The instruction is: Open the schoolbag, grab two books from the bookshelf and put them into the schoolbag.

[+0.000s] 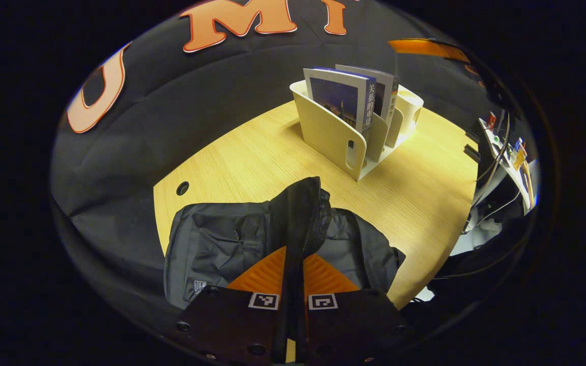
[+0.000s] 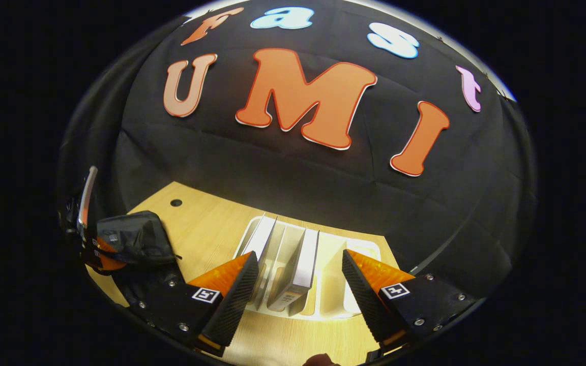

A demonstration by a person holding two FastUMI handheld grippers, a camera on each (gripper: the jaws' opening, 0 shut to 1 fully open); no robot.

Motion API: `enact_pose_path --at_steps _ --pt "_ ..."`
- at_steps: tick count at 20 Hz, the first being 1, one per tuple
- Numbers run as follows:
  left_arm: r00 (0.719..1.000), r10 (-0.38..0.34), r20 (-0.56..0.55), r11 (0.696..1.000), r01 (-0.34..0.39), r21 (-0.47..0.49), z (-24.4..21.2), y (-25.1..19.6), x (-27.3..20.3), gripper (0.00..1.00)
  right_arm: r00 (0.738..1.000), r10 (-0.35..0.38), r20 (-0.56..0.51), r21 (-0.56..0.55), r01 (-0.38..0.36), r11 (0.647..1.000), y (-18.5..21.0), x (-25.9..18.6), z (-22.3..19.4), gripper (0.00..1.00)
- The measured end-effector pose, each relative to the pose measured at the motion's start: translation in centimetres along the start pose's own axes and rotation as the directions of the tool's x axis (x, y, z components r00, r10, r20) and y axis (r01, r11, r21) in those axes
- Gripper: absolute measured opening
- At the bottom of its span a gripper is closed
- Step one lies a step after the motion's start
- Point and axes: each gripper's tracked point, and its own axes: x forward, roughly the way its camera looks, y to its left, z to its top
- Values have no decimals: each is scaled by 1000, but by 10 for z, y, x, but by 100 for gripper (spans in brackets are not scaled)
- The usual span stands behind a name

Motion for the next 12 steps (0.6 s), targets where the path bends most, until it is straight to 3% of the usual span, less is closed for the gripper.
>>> enact_pose_path --at_steps 6,10,12 --pt "992 -124 -6 992 124 27 12 23 -18 7 989 34 -147 43 -28 999 30 22 7 100" --pt "980 -197 -26 979 198 52 20 35 -29 7 956 74 -285 101 -46 994 44 43 4 100" --pt "973 -222 -55 973 225 56 22 45 -31 6 938 73 -340 75 -50 996 45 54 4 100"
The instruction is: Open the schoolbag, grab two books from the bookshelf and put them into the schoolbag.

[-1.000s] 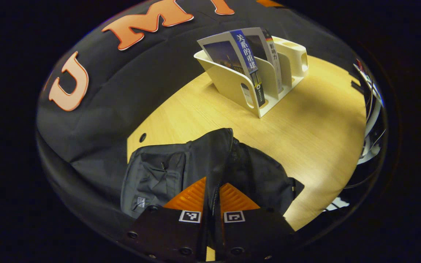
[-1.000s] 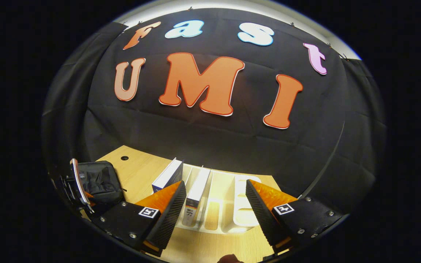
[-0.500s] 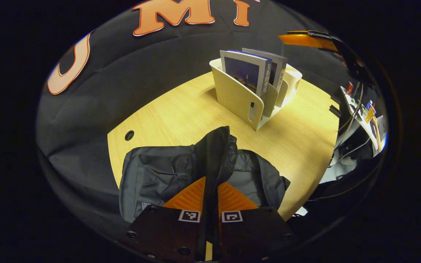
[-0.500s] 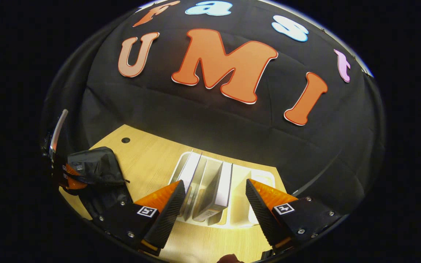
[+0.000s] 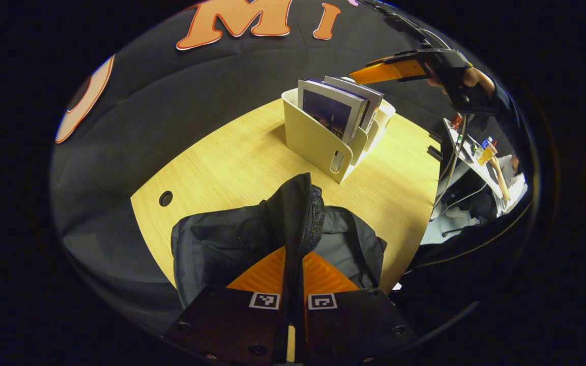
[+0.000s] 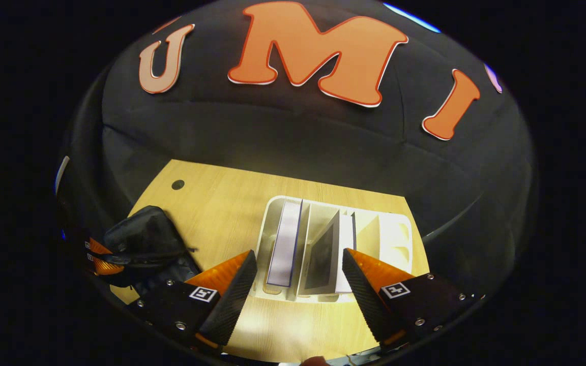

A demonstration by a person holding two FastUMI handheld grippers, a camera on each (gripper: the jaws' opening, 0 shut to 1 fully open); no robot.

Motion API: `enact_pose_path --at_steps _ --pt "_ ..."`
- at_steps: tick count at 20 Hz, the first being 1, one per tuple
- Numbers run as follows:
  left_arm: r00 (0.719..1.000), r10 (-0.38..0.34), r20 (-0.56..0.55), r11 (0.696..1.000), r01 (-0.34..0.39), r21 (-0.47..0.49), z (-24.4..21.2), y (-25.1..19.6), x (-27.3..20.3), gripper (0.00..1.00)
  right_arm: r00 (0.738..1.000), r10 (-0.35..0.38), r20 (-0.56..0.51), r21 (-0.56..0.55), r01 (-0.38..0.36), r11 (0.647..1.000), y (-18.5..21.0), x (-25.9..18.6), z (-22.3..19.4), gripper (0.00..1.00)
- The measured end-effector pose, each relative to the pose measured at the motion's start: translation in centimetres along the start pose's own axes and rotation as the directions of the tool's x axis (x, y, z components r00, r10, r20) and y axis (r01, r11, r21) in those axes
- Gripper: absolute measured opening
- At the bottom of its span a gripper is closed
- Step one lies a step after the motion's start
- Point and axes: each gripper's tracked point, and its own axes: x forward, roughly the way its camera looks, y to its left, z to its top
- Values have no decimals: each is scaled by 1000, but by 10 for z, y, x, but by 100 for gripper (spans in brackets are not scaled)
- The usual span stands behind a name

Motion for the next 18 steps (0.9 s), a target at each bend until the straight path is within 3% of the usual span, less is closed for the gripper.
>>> enact_pose_path --at_steps 4,9,15,18 --pt "999 -35 -38 999 37 33 6 7 -2 6 992 59 -111 -12 -61 998 17 16 5 100" --pt "997 -44 -67 998 46 31 4 13 -6 6 958 125 -260 32 -120 992 24 47 3 100" --pt "994 -63 -94 998 63 3 6 14 4 6 895 147 -421 99 -116 988 25 83 -15 88" --pt "991 -77 -105 997 78 2 11 7 8 6 880 132 -456 108 -92 990 26 92 -21 70"
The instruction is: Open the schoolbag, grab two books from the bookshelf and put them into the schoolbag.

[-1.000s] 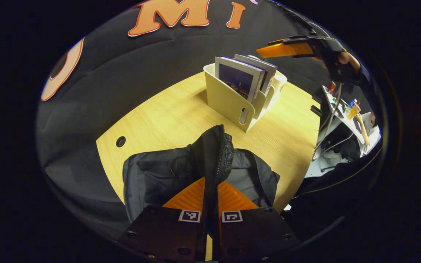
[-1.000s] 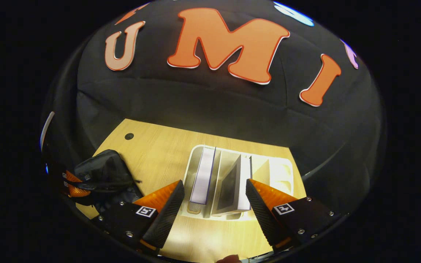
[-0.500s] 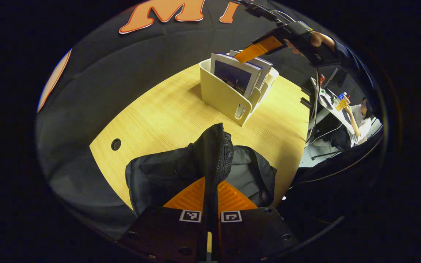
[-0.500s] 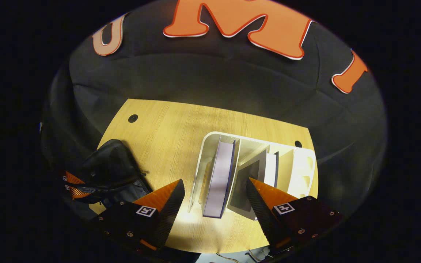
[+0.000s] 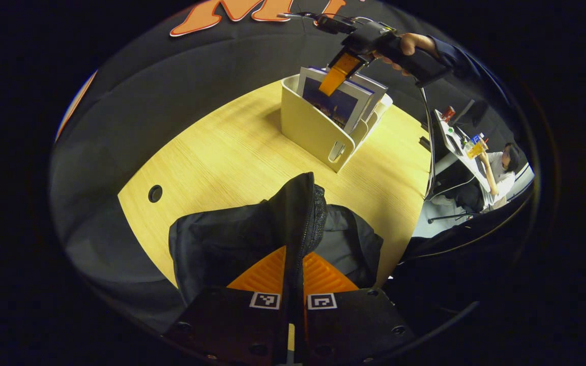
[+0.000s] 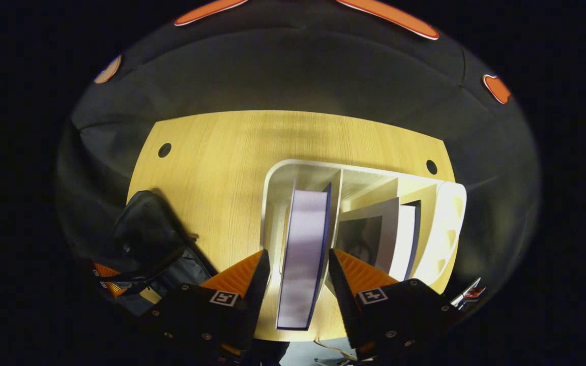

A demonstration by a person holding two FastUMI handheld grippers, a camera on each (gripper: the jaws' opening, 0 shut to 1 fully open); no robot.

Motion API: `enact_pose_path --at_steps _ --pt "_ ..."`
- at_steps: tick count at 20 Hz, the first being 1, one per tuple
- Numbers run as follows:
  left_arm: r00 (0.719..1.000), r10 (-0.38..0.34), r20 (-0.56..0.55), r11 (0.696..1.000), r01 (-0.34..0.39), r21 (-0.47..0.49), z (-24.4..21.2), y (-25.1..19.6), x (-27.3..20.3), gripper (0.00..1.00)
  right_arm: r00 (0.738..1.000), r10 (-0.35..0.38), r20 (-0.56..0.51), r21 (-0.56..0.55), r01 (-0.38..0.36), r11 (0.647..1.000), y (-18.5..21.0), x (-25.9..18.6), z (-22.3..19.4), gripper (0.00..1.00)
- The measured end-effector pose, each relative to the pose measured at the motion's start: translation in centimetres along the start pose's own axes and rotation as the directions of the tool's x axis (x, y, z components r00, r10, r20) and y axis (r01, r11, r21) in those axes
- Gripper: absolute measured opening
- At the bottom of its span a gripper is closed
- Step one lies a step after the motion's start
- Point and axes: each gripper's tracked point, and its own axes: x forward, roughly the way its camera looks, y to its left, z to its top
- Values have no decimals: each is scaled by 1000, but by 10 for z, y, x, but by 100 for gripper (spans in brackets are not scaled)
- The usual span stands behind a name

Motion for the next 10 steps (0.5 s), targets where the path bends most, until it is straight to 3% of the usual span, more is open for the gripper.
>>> enact_pose_path --at_steps 3,4,8,9,10 --pt "1000 -1 -5 1000 1 3 2 -1 3 6 999 -5 -42 36 6 999 4 10 -10 54" --pt "1000 -2 -7 1000 2 4 2 -3 4 6 999 -5 -48 54 7 999 6 9 -11 42" --pt "1000 -15 -15 1000 15 -8 2 -6 5 6 997 -12 -72 103 20 994 6 9 -17 38" --pt "1000 -18 -13 1000 18 -9 3 -6 6 7 996 -12 -83 109 21 994 6 7 -20 43" --pt "1000 -19 -13 1000 19 -15 3 -7 8 6 997 -7 -82 116 16 993 7 6 -21 36"
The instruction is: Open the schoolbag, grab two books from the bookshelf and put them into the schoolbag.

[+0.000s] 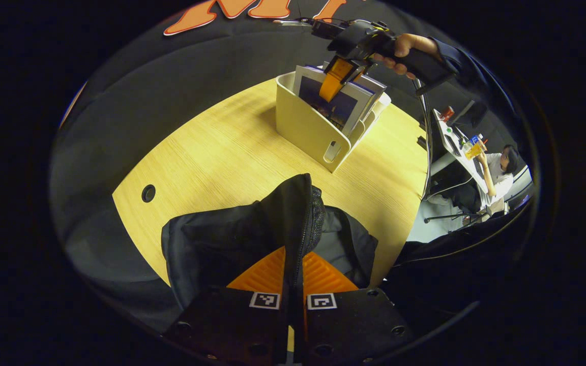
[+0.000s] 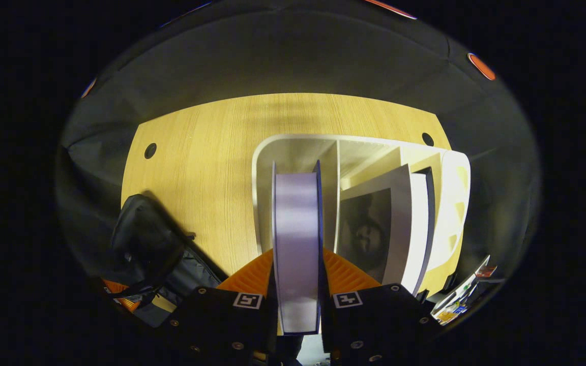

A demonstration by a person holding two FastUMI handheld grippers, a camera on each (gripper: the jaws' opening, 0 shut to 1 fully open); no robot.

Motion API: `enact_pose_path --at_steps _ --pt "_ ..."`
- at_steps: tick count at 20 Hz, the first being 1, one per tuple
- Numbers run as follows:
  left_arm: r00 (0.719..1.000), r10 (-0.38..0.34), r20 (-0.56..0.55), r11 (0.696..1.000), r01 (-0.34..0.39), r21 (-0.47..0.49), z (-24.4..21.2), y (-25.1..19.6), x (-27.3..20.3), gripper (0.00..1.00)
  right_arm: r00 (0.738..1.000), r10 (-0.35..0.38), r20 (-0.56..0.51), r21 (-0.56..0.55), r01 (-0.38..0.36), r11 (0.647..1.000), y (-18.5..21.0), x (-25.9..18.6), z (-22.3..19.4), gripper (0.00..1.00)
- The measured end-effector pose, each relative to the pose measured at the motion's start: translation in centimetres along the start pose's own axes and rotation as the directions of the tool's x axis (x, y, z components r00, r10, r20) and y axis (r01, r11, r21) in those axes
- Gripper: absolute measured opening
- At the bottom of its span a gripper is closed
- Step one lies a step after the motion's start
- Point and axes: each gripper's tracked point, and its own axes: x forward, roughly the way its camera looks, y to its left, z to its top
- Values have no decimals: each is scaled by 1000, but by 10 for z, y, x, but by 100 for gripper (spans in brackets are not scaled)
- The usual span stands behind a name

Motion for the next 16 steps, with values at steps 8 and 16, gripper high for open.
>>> enact_pose_path --at_steps 8,16 --pt "1000 -11 7 1000 11 -22 -2 -8 5 6 999 26 44 -12 -25 1000 -3 -34 -31 34" --pt "1000 -10 11 1000 10 4 -2 -19 7 6 990 98 105 17 -100 995 1 -68 -80 34"
